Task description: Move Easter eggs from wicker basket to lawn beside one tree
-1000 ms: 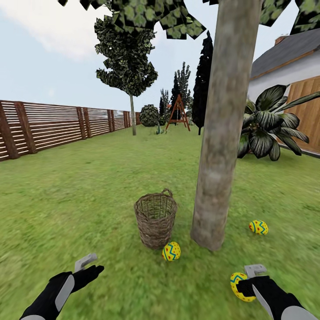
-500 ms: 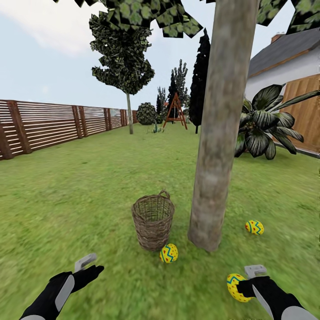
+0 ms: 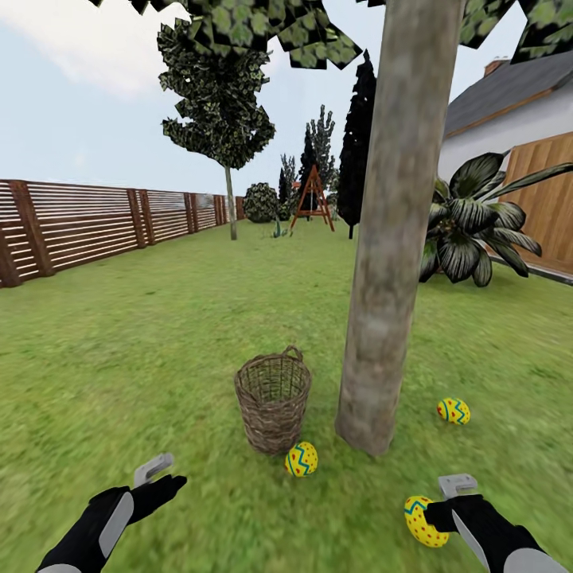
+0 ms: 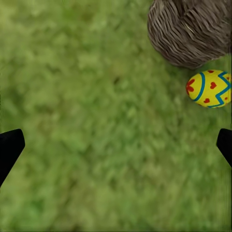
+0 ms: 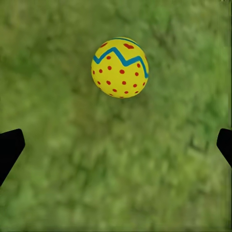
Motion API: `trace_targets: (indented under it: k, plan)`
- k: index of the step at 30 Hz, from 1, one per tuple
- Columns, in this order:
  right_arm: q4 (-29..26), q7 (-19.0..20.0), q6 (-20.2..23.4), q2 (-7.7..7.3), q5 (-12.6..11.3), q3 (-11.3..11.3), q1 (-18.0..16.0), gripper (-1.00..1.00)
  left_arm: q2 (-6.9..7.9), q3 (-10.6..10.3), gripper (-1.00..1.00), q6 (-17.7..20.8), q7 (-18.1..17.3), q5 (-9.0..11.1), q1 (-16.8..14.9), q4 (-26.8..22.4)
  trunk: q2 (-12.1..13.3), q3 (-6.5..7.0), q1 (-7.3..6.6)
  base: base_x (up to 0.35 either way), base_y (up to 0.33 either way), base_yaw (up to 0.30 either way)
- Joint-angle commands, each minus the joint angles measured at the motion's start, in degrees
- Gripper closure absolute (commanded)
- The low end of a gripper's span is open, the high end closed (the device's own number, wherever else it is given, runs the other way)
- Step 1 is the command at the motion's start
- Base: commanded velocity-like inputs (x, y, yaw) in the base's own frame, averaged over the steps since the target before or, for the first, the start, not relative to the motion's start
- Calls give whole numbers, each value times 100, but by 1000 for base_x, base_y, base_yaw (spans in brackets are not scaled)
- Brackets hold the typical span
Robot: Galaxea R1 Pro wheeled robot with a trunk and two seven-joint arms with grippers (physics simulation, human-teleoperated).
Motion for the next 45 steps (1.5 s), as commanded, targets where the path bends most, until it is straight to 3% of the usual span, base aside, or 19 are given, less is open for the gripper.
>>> trace_targets:
  k: [1, 12, 35, 39, 45]
  plan:
    - [-5, 18, 25, -3, 39, 17, -1, -100, -3, 25, -100, 39, -18, 13, -2, -6, 39, 19, -24, 0, 0, 0]
    - [67, 23, -1, -3, 31, 17, -1, -100, -3, 25, -100, 39, -20, 13, -2, -6, 480, 310, -265, 0, 0, 0]
    - [76, 26, 33, -15, 34, 12, -1, -100, 12, 18, -100, 88, -16, 18, -2, 44, 1402, 729, -770, 0, 0, 0]
    - [158, 26, 23, 50, 43, 21, -1, -100, 65, 22, -100, 26, -36, 1, -2, 1005, 1563, 801, -858, 0, 0, 0]
    - [718, 26, -120, 163, 47, 17, -1, -100, 122, 10, -100, -114, -55, -13, -2, 1468, 1804, 909, -990, 0, 0, 0]
